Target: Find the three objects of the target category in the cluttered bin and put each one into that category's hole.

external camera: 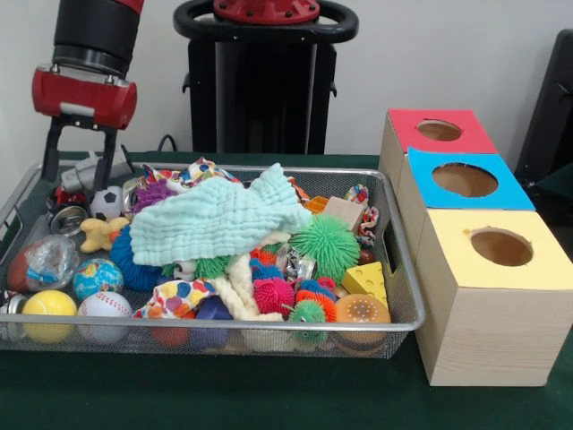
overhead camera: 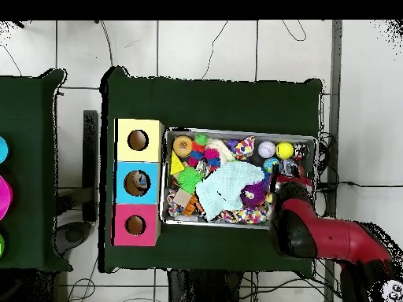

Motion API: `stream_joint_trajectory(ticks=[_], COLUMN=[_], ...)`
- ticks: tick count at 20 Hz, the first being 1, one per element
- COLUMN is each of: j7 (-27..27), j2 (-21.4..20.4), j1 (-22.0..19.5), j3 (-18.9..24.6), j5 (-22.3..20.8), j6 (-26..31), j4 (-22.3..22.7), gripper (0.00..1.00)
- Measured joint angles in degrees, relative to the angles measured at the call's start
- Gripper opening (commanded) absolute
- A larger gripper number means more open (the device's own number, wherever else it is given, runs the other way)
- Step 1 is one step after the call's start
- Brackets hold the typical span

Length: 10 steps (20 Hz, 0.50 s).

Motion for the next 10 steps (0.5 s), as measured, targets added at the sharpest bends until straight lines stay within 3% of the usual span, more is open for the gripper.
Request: stream_joint_trajectory(ticks=[10], j7=[0.0], j2=[6.4], j1=[0.8], j3=[-2.2], j5=[-1.6], j6=[-5.7], j4=[-5.0], gripper=[1.00])
